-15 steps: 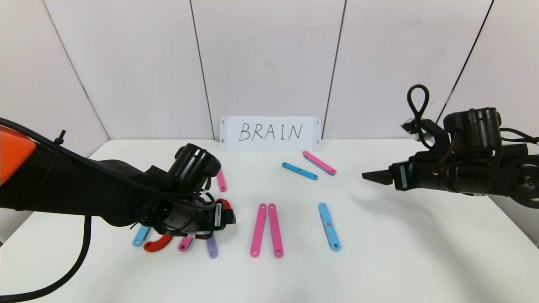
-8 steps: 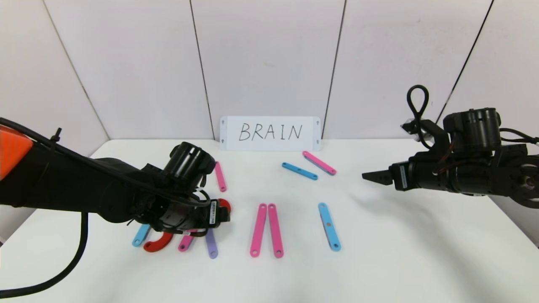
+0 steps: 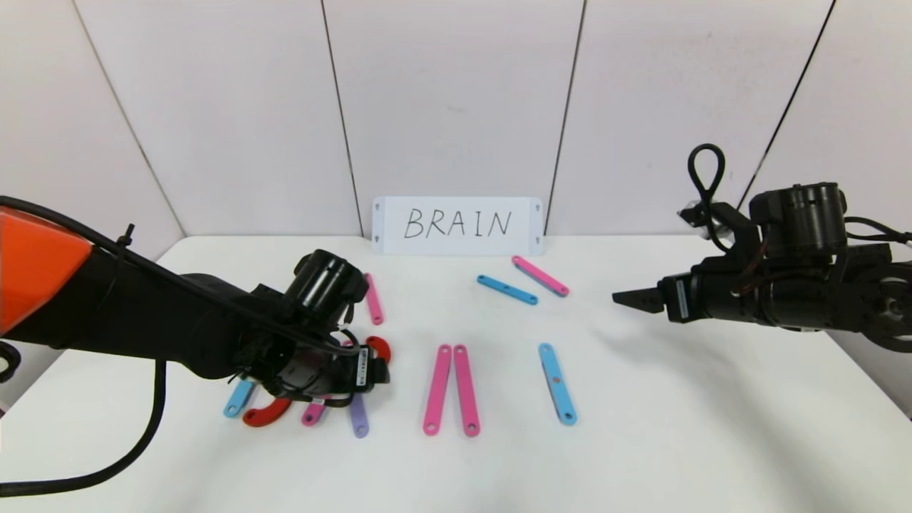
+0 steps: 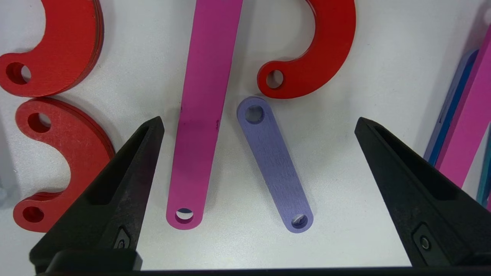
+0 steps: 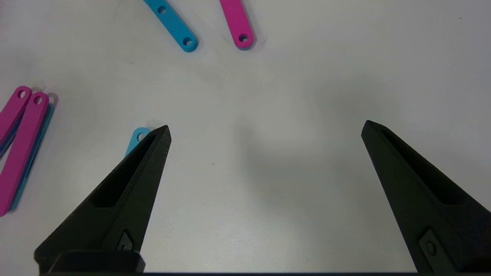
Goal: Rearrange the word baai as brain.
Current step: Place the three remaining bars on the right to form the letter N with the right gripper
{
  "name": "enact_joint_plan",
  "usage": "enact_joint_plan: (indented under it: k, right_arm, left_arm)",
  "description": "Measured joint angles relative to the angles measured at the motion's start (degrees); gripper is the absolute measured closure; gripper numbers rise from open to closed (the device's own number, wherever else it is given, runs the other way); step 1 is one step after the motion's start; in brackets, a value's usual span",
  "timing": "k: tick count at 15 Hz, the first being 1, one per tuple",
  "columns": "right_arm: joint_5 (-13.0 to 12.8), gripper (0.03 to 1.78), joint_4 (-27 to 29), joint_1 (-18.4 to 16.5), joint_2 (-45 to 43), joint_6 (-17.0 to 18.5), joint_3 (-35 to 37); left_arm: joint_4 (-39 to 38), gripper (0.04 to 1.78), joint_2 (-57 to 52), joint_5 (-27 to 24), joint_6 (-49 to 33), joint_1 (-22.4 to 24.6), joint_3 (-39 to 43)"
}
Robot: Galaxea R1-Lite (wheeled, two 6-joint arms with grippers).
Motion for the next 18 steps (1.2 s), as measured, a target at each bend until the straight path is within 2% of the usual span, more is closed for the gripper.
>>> enact_joint_plan:
  k: [18]
  right_arm:
    - [0.0, 0.07, 0.0, 0.1, 0.0, 0.0, 0.0]
  left_arm:
    - [0.0, 0.08, 0.6, -0.5, -0.7, -1.4, -2.2]
